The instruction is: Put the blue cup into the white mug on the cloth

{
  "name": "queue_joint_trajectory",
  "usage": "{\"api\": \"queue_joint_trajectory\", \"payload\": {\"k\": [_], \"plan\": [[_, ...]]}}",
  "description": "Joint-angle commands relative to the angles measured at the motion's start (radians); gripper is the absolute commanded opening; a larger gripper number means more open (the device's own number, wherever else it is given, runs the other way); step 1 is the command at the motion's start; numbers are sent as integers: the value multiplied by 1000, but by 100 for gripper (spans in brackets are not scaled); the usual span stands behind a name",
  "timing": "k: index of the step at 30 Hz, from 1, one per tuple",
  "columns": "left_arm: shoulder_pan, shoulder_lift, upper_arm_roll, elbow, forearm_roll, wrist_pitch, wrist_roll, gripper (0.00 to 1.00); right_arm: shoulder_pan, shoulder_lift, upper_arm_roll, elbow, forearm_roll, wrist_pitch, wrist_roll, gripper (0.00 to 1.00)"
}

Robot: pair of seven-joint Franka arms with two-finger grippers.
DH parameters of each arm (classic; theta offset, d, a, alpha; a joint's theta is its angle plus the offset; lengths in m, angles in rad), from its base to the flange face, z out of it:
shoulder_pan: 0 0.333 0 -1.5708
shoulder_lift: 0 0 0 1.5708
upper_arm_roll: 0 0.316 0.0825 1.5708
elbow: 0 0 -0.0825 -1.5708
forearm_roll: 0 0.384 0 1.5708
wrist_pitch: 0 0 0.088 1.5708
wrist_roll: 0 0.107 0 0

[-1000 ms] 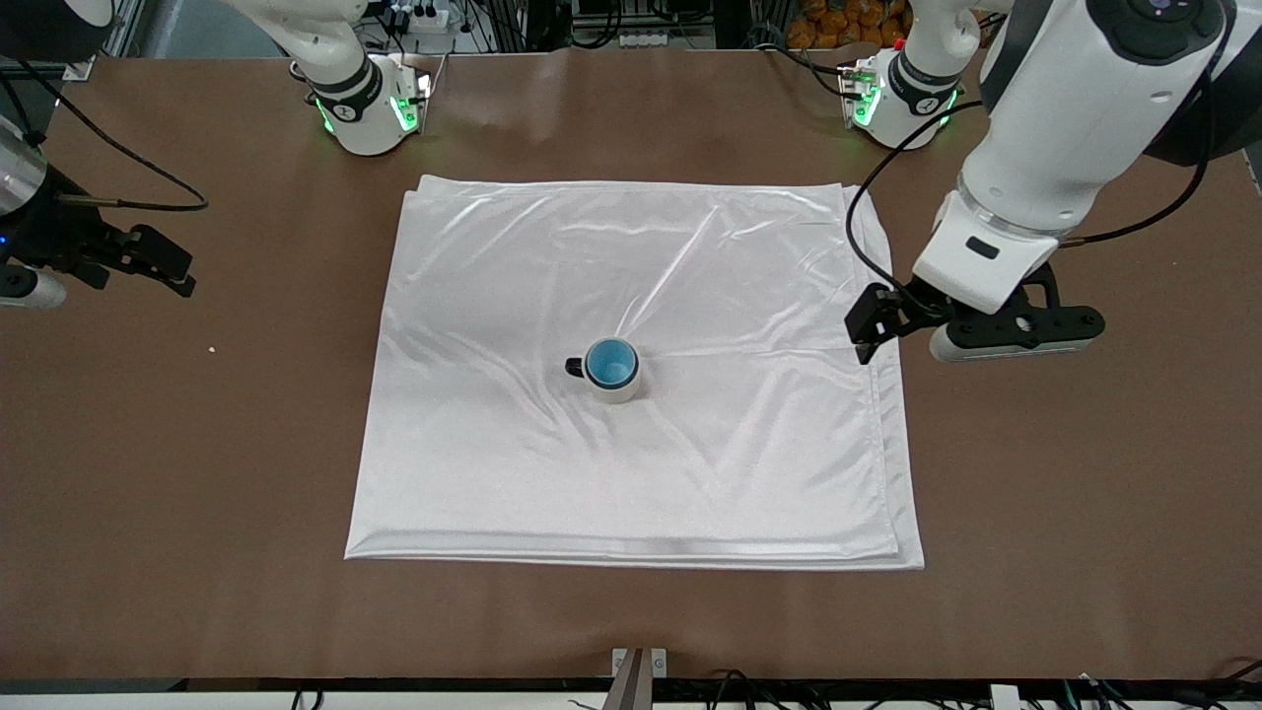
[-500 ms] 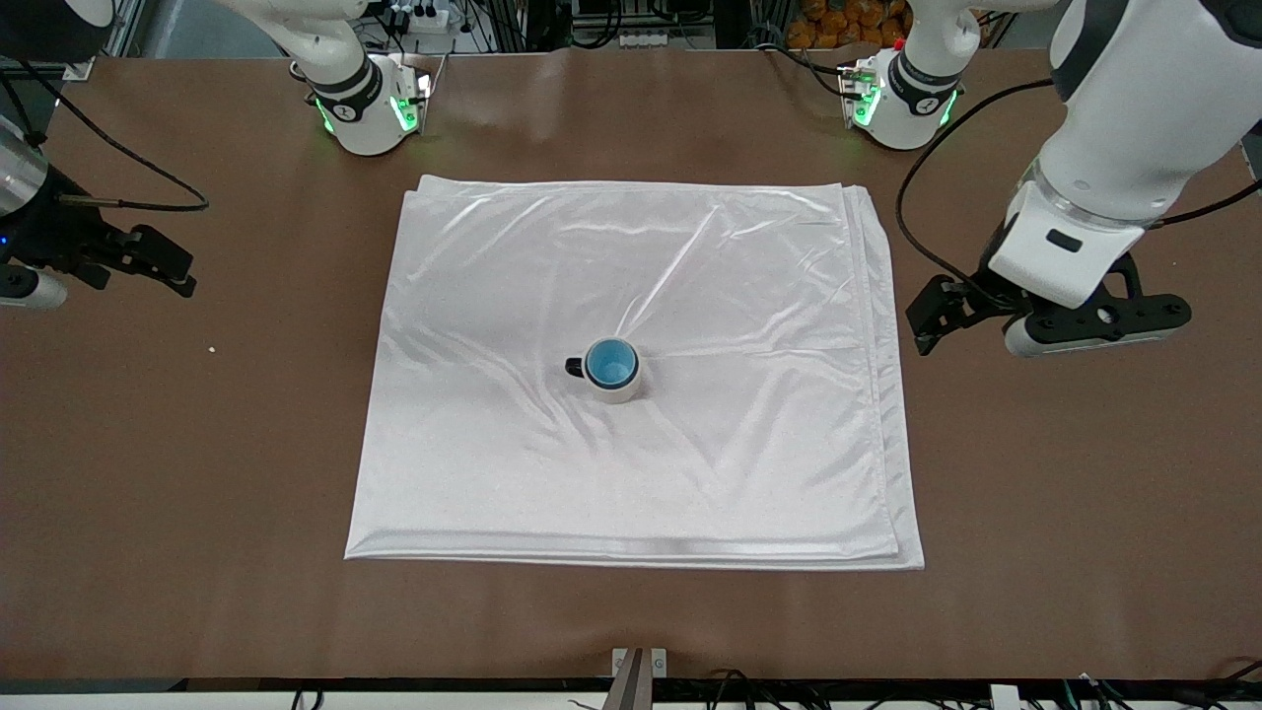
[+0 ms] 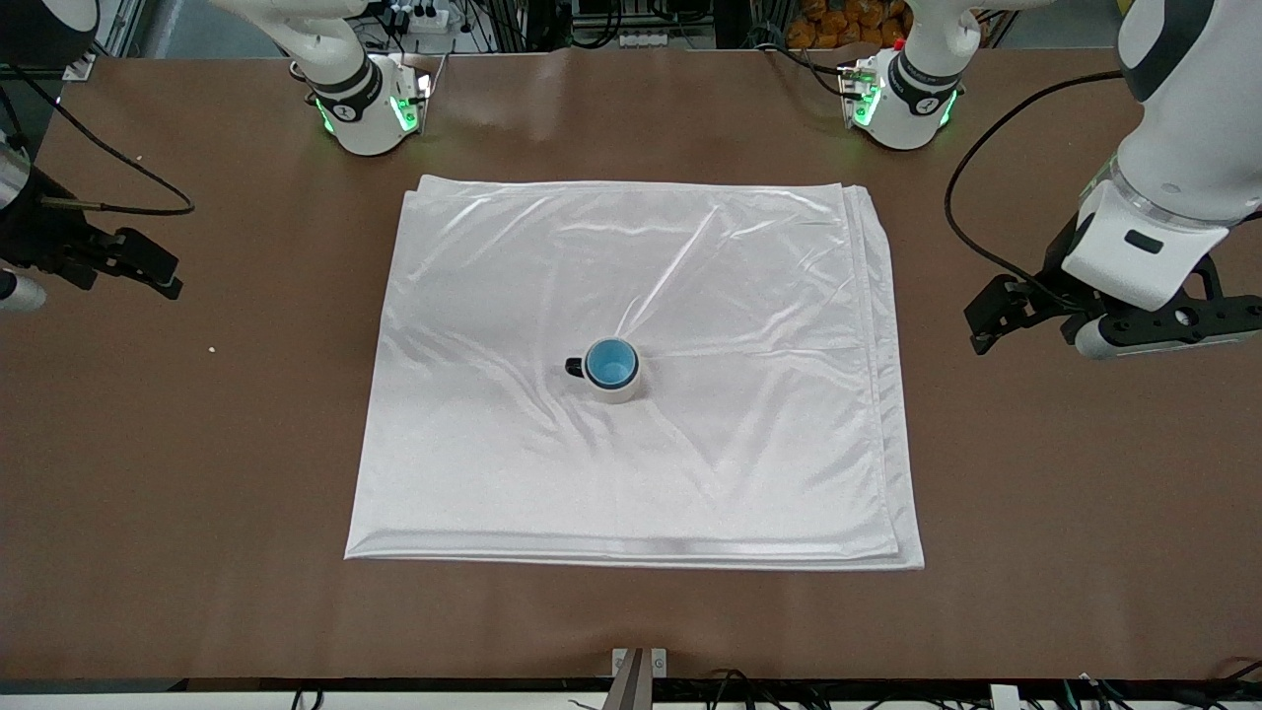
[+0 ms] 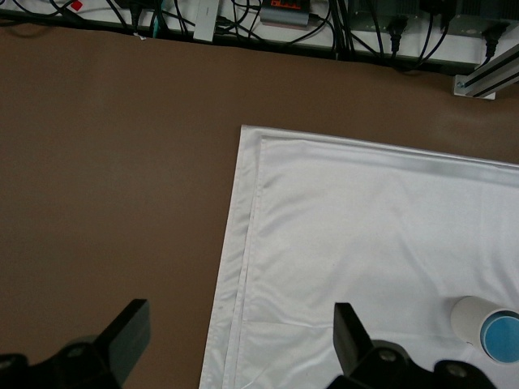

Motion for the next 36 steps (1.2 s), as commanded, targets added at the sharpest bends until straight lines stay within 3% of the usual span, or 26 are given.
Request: {"api": "queue_joint_trajectory", "payload": {"k": [1, 7, 24, 30, 36], "plan": [[12, -30, -5, -24, -14, -34, 15, 100, 12, 11, -14, 10, -12, 9, 17, 100], [49, -30, -6, -22, -45, -36, 15, 100, 18, 11, -56, -7, -10, 9, 12, 100], [55, -41, -3, -21, -71, -56, 14, 100, 16, 14, -60, 3, -7, 9, -3, 100], [-77, -73, 158, -28, -88, -59, 21, 100, 21, 14, -57, 3, -7, 9, 3, 100], [-74, -69, 176, -28, -116, -59, 101, 100, 22, 14, -57, 4, -6, 9, 6, 100]]}}
